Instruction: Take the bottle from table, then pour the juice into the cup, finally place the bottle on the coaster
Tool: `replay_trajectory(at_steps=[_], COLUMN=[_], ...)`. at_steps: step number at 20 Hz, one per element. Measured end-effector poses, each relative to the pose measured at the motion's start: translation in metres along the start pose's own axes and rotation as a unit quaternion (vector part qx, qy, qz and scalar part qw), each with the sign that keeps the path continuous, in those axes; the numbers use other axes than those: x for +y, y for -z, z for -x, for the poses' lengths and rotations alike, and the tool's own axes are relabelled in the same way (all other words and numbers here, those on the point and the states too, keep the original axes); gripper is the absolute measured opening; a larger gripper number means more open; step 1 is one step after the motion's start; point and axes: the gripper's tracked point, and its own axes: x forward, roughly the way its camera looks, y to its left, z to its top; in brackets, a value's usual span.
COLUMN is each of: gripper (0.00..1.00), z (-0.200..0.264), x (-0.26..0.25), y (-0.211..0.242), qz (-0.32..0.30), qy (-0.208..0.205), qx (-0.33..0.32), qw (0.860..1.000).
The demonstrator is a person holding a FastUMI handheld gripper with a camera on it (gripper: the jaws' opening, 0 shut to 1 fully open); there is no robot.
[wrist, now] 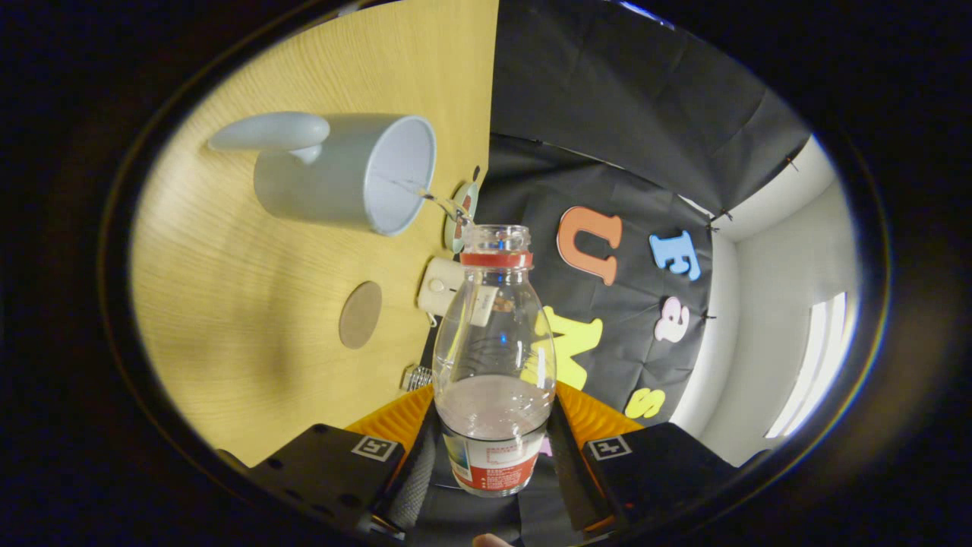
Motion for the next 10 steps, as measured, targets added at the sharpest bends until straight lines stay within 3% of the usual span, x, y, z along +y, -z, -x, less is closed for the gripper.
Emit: replay_trajectory(at_steps=[10], gripper=[0.76], z=[-0.0007], x=[-0.0056], y=[0.0008], qz=[0.013], qy=[0.001], qx=[0.0], qw=[1.0])
